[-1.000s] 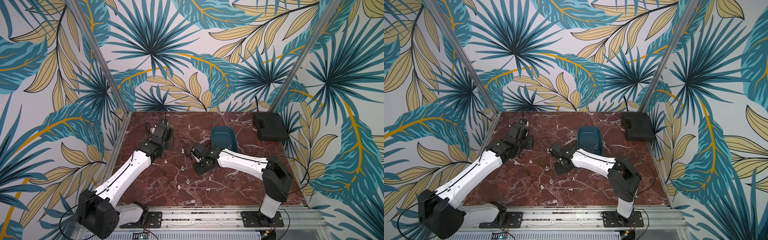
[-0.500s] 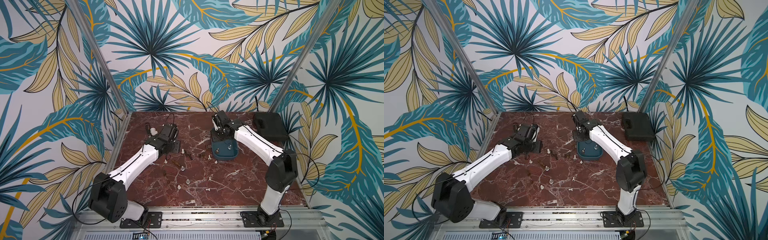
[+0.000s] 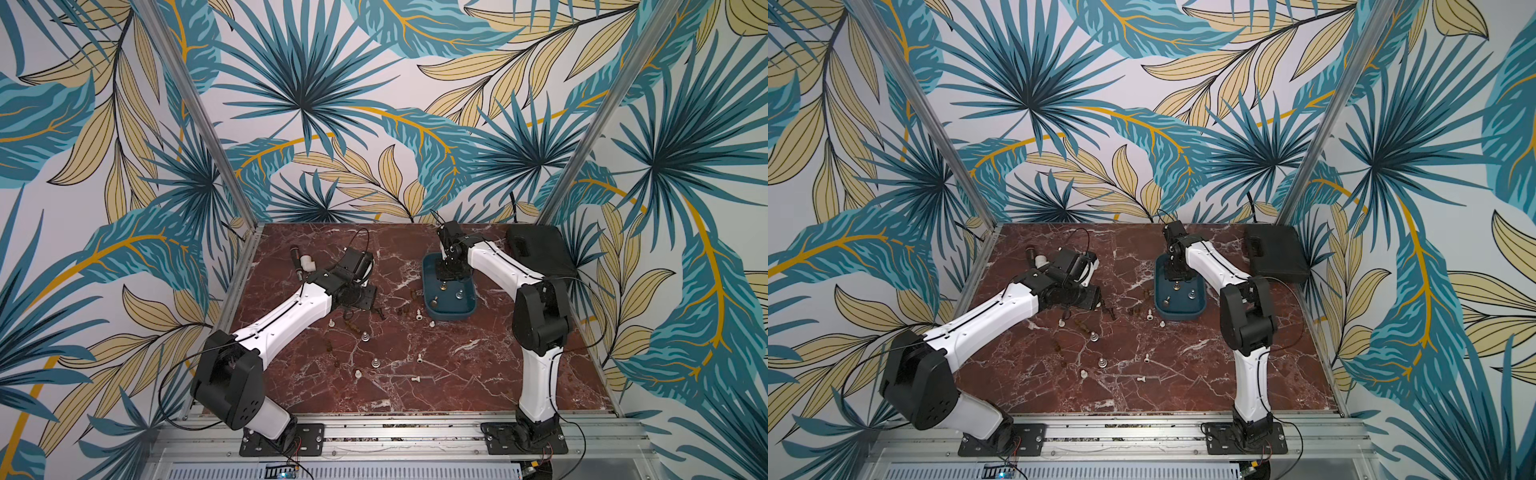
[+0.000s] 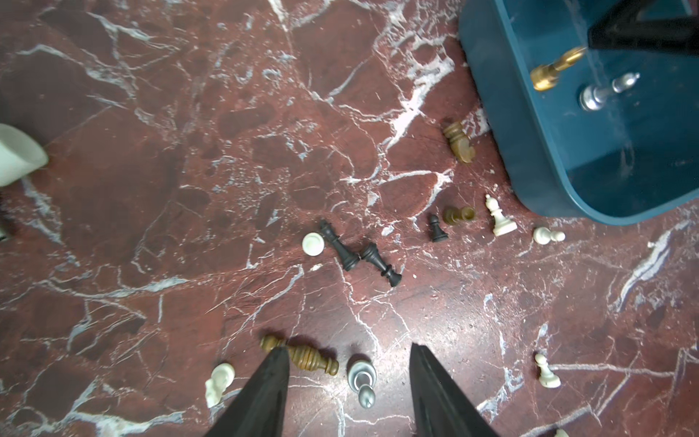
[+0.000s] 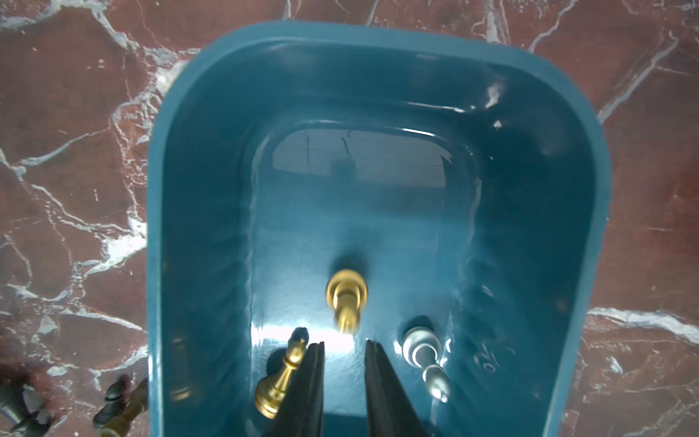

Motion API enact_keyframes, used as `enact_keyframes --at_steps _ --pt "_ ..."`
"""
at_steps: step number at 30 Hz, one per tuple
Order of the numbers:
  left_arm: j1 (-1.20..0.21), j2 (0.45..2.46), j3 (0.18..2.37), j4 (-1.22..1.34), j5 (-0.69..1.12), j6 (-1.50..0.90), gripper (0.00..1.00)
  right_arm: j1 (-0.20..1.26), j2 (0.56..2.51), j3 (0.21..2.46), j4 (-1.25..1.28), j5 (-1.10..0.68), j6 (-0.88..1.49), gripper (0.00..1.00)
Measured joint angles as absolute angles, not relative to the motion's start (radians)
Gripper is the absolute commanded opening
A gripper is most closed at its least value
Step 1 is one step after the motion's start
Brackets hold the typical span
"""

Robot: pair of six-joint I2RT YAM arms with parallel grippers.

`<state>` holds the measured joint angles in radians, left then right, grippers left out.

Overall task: Put the chess pieces into the storage box
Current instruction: Place the chess piece in the storage box, then pick up the chess piece at the center of the board.

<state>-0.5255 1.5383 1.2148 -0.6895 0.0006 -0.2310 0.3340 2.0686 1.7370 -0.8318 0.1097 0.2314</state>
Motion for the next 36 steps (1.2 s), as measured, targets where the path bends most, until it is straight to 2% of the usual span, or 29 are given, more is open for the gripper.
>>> enact_keyframes --at_steps 10,16,24,36 --pt "-0.536 1.608 1.249 -0.723 0.035 -0.219 0.54 0.336 2.022 1.722 -0.828 0.085 0.244 0.33" --pt "-0.536 1.685 1.301 -0.725 0.049 -0.227 0.45 0.337 1.807 1.650 -0.795 0.076 0.264 0.34" --pt "-0.533 1.847 1.413 -0.760 -0.031 -0.234 0.41 0.352 1.572 1.505 -0.717 0.077 0.281 0.35" --pt "-0.506 1.901 1.428 -0.778 -0.092 -0.234 0.41 0.354 1.528 1.355 -0.655 0.061 0.295 0.35"
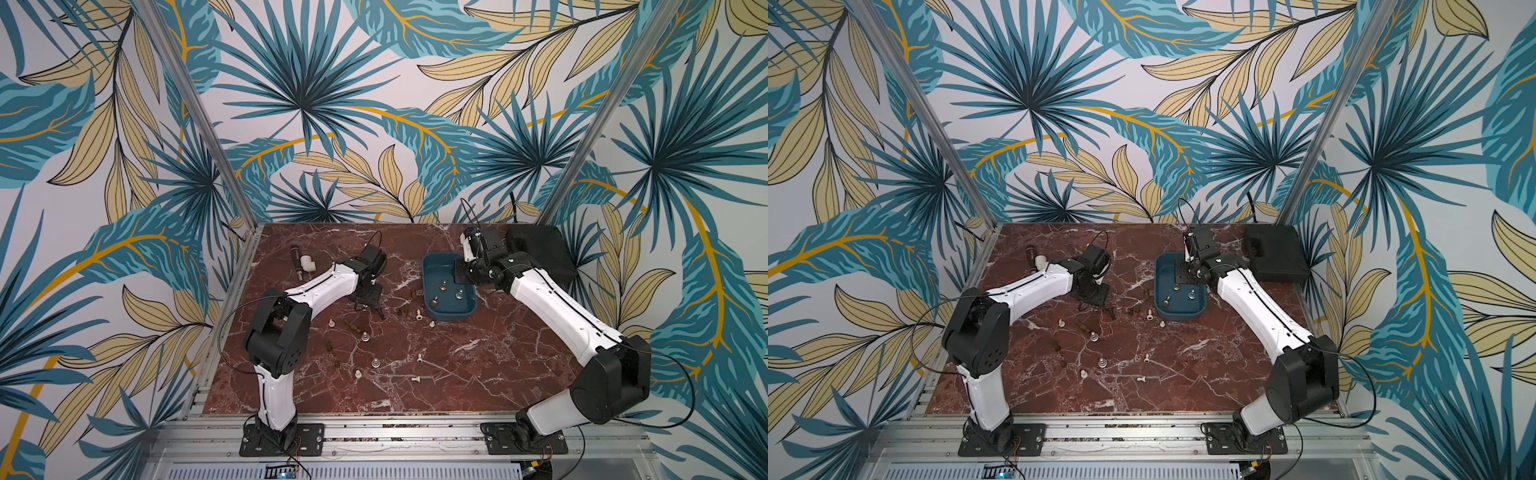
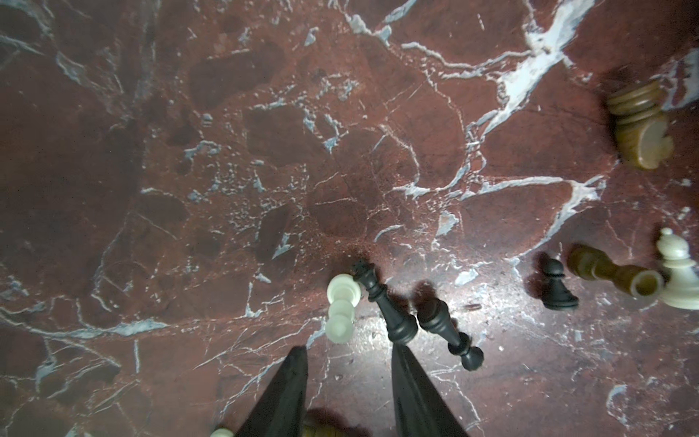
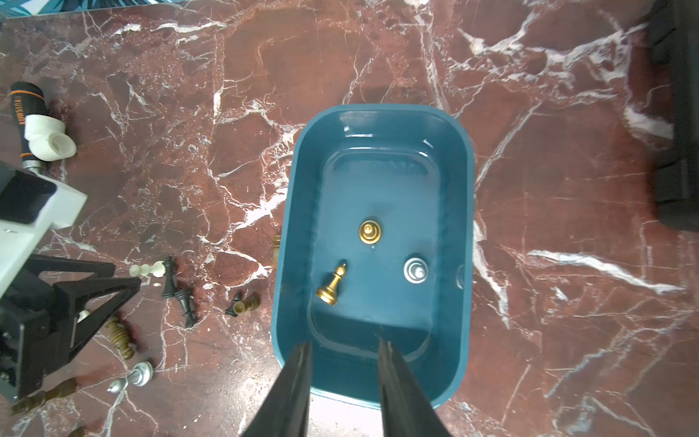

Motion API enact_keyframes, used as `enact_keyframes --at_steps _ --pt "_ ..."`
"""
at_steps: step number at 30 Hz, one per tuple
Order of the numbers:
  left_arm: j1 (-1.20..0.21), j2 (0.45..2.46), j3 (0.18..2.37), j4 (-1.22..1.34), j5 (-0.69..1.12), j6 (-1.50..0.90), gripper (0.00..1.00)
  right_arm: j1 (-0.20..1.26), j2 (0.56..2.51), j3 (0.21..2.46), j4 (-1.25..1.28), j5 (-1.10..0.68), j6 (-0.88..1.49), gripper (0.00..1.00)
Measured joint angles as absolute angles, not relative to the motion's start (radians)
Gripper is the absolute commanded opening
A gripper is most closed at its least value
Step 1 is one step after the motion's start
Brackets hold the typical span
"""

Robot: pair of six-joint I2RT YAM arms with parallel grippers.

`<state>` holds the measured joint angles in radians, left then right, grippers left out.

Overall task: Put the chess pieces into the storage box
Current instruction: Pick up the chess piece at the center of the board.

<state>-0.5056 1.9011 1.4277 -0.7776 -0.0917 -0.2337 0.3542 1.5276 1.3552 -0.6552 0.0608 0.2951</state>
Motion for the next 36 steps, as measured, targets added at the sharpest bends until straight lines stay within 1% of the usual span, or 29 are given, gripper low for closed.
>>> enact_keyframes --at_steps 6,11,20,28,31,36 --pt "-0.499 1.914 1.428 -0.769 -0.082 -0.231 0.38 0.355 1.521 1.343 -0.644 0.050 0.299 0.35" --pt "-0.494 1.964 1.448 -0.774 -0.075 -0.229 0.31 0.356 1.501 1.341 -0.636 0.044 0.299 0.35" --pt "-0.490 1.979 1.467 -0.775 -0.073 -0.216 0.25 0.359 1.493 1.341 -0.633 0.043 0.299 0.34" --pt "-0.489 1.994 1.502 -0.784 -0.073 -0.202 0.07 0.359 1.493 1.341 -0.633 0.040 0.298 0.34" --pt "-0.489 1.997 1.504 -0.786 -0.071 -0.206 0.03 0.359 1.493 1.341 -0.633 0.040 0.298 0.33" --pt "-0.502 1.997 1.563 -0.839 -0.094 -0.202 0.02 0.359 1.491 1.341 -0.633 0.040 0.298 0.34"
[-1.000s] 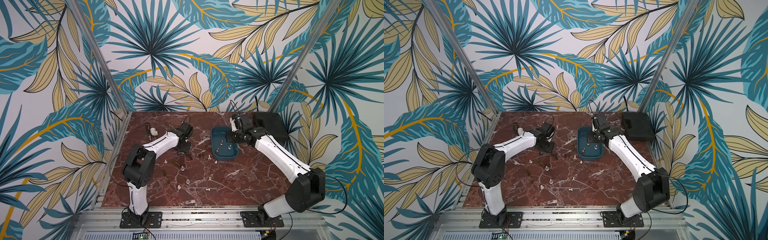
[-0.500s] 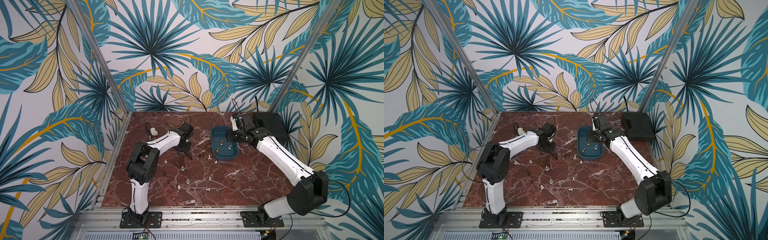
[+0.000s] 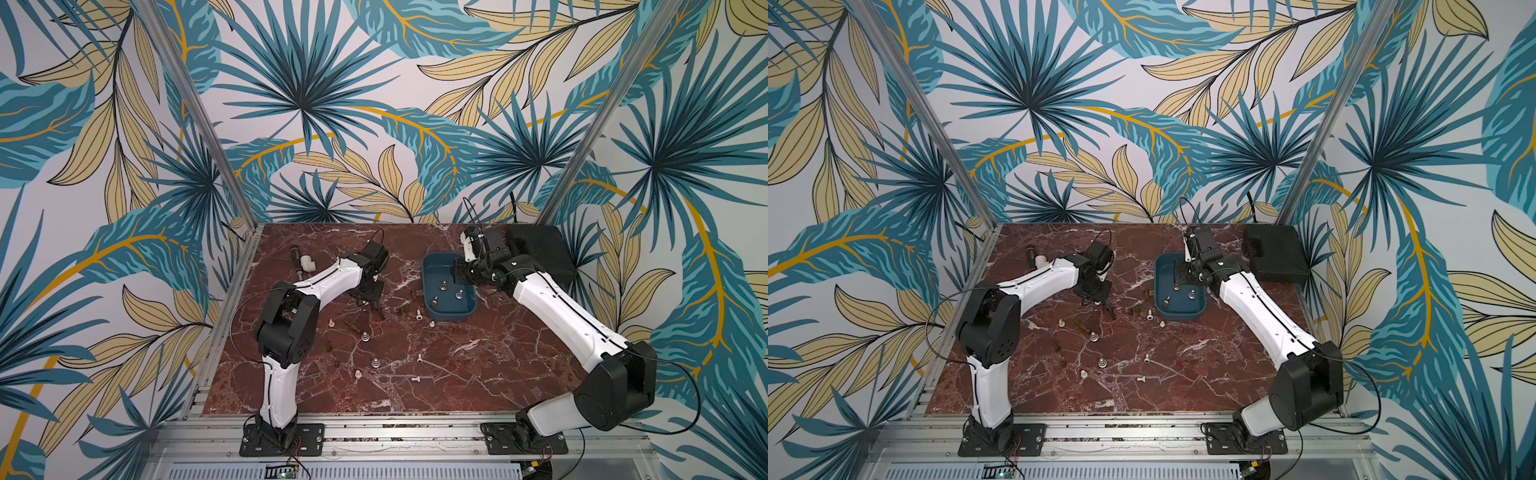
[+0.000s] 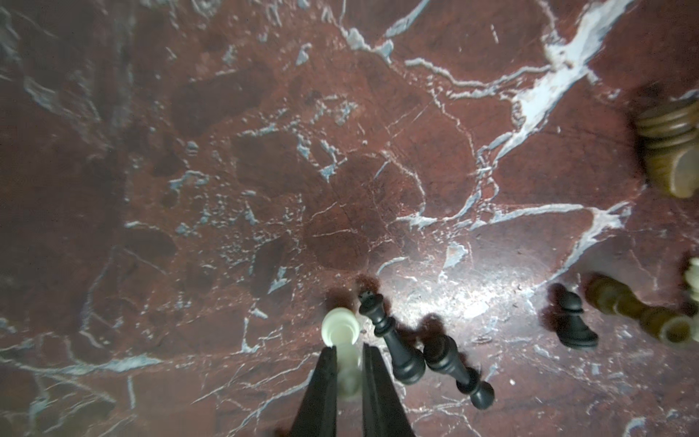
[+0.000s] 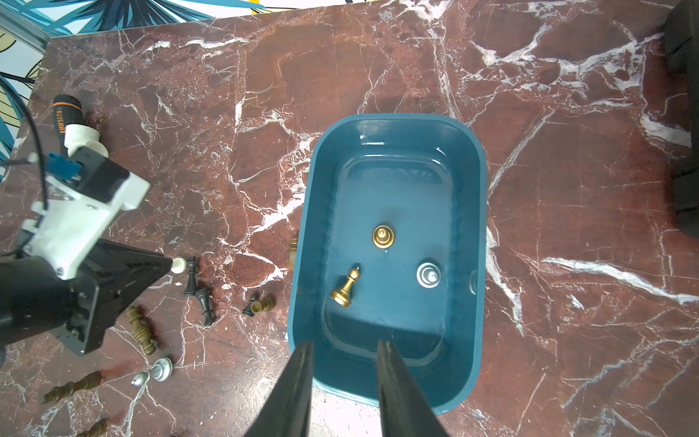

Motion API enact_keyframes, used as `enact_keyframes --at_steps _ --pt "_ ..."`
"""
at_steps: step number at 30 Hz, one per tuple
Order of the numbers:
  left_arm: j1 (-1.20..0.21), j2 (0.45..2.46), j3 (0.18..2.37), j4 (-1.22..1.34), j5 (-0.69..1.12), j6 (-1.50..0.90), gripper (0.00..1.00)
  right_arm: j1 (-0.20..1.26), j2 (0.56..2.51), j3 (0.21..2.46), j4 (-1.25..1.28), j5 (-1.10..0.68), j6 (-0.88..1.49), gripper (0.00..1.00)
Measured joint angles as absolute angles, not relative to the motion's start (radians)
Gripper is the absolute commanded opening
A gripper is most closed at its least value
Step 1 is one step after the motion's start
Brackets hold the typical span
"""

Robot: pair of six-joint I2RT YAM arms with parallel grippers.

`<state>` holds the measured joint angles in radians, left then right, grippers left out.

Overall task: Put the chess pieces into the storage box
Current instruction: Pick up the chess piece at the center of the board, then place the chess piece in the storage box.

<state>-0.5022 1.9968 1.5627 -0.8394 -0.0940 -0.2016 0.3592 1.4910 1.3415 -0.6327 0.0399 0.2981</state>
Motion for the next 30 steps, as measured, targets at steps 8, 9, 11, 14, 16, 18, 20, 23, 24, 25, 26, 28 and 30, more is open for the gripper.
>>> enact_keyframes --at_steps 8,9,11,14,16,18,20,23,24,25,26,28,30 --pt "-0.580 1.995 1.813 -0.884 -0.123 -0.194 0.01 0.360 1.422 1.329 -0.619 0.044 0.299 0.34" --pt "-0.594 1.995 1.835 -0.883 -0.115 -0.194 0.01 0.360 1.407 1.322 -0.613 0.047 0.299 0.34" --pt "-0.629 1.995 1.873 -0.871 -0.083 -0.193 0.00 0.361 1.367 1.306 -0.599 0.059 0.299 0.33" --pt "-0.679 1.996 1.905 -0.833 -0.033 -0.193 0.00 0.361 1.315 1.279 -0.580 0.081 0.300 0.34" --pt "-0.706 2.008 1.938 -0.820 -0.004 -0.193 0.00 0.361 1.280 1.255 -0.569 0.106 0.302 0.33" --pt "-0.729 2.039 1.993 -0.806 0.020 -0.190 0.00 0.361 1.242 1.230 -0.560 0.133 0.303 0.34" --pt "-0.744 2.080 2.041 -0.782 0.047 -0.188 0.00 0.361 1.196 1.203 -0.548 0.162 0.302 0.33" --pt "-0.757 2.132 2.061 -0.751 0.087 -0.185 0.01 0.361 1.135 1.186 -0.544 0.199 0.298 0.34" --pt "-0.762 2.148 2.064 -0.749 0.096 -0.183 0.01 0.361 1.121 1.186 -0.542 0.210 0.295 0.34" --pt "-0.767 2.168 2.070 -0.749 0.106 -0.181 0.01 0.361 1.107 1.186 -0.540 0.222 0.291 0.33" --pt "-0.770 2.188 2.078 -0.749 0.113 -0.179 0.01 0.361 1.098 1.186 -0.538 0.231 0.290 0.33" --pt "-0.779 2.224 2.083 -0.751 0.125 -0.175 0.01 0.361 1.089 1.186 -0.535 0.247 0.283 0.33" --pt "-0.788 2.249 2.083 -0.754 0.136 -0.170 0.01 0.361 1.090 1.186 -0.535 0.257 0.279 0.33"
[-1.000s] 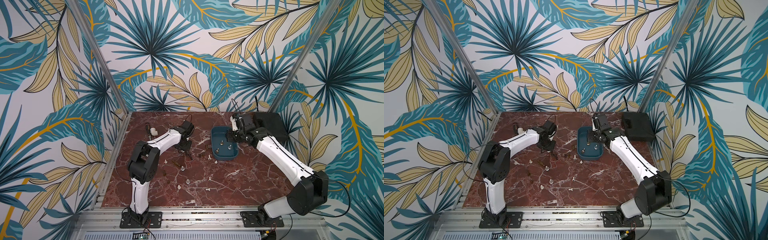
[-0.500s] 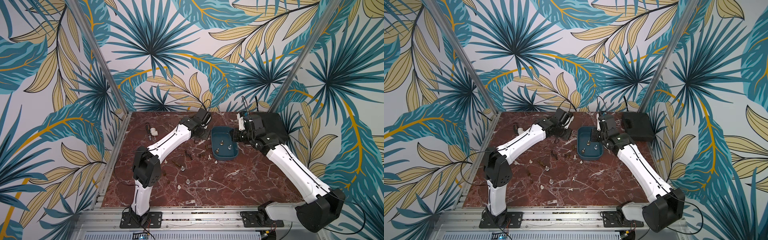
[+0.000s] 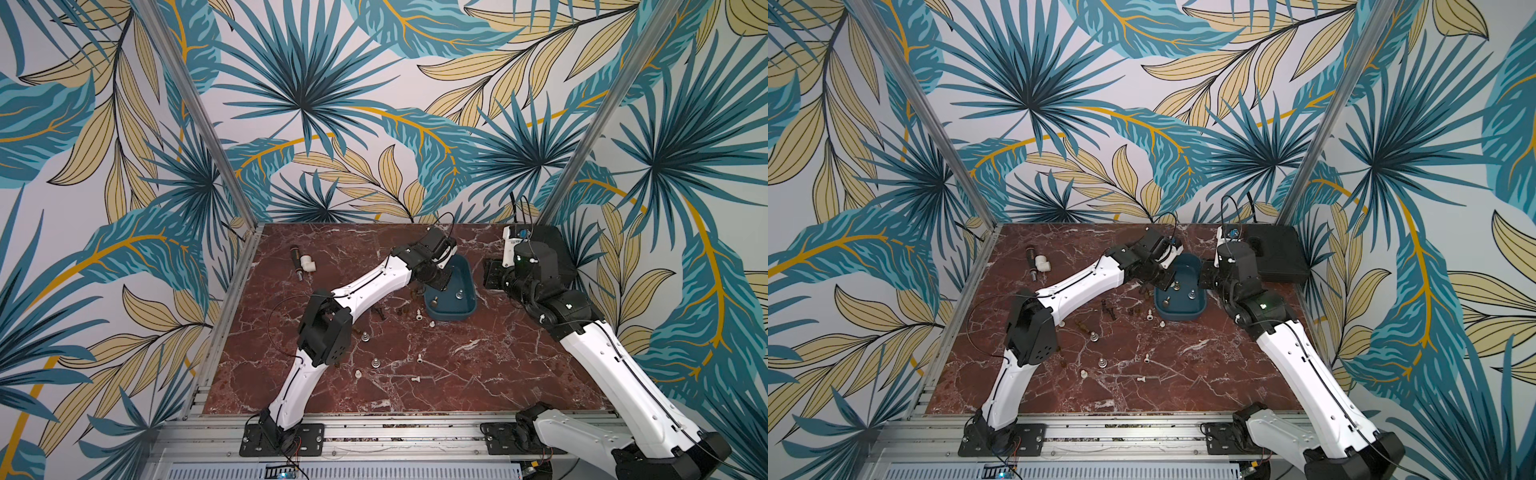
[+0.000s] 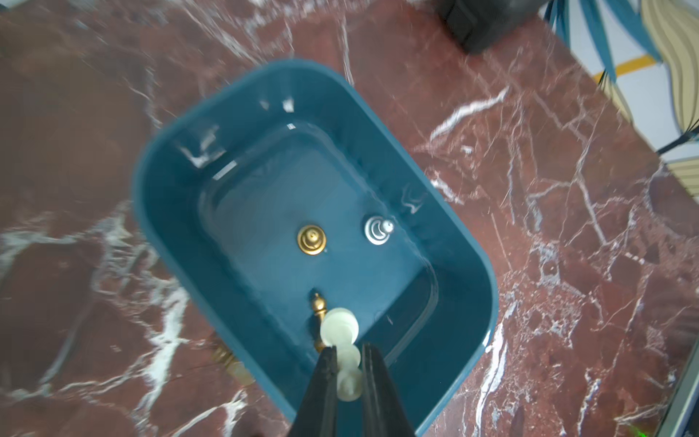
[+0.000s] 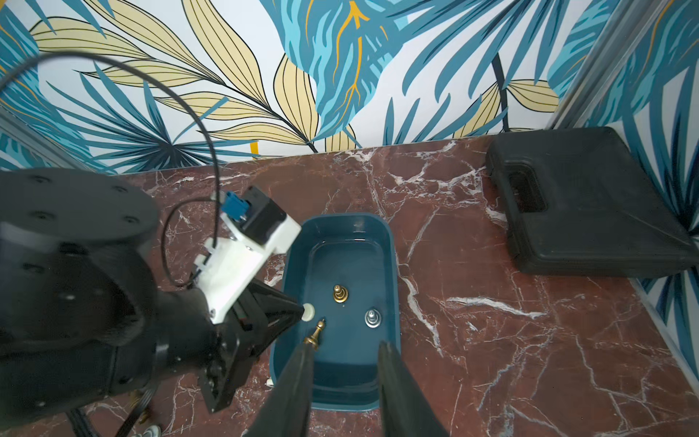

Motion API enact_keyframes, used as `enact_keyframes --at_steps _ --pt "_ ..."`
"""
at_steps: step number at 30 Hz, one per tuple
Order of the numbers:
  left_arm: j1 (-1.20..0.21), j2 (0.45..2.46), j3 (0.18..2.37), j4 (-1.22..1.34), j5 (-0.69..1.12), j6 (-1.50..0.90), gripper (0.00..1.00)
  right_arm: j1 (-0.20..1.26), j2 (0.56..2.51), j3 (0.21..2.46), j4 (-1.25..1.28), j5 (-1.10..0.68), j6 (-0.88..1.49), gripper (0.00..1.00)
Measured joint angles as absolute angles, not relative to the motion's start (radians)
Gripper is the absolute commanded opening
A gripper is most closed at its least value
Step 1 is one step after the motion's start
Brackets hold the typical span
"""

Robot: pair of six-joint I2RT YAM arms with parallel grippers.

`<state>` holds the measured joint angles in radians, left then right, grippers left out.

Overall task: Put the chess pieces into the storage box
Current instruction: Place the chess piece in the storage box, then pick up the chess piece at the center of the board.

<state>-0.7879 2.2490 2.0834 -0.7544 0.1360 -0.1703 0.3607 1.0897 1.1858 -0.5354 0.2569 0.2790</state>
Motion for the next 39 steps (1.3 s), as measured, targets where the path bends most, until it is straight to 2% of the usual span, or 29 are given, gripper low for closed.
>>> enact_keyframes --at_steps 8,13,18,21,28,30,34,39 --pt "-0.812 2.308 2.083 -0.762 0.162 -0.153 0.04 0.361 1.108 1.181 -0.537 0.261 0.276 0.34" --pt "-0.815 2.342 2.083 -0.760 0.165 -0.145 0.15 0.361 1.109 1.181 -0.548 0.262 0.272 0.34" --pt "-0.815 2.350 2.083 -0.758 0.164 -0.141 0.35 0.361 1.097 1.188 -0.570 0.263 0.257 0.34" --pt "-0.814 2.350 2.084 -0.757 0.160 -0.141 0.43 0.361 1.082 1.205 -0.583 0.266 0.252 0.34" --pt "-0.814 2.321 2.084 -0.767 0.114 -0.138 0.43 0.361 1.053 1.253 -0.650 0.240 0.254 0.35" --pt "-0.813 2.279 2.067 -0.771 0.067 -0.135 0.43 0.361 1.043 1.254 -0.665 0.199 0.270 0.37" --pt "-0.806 2.053 1.881 -0.722 -0.071 -0.121 0.43 0.390 1.057 1.244 -0.682 0.098 0.311 0.38" --pt "-0.743 1.760 1.613 -0.608 -0.203 -0.133 0.43 0.551 1.172 1.195 -0.688 0.076 0.344 0.38"
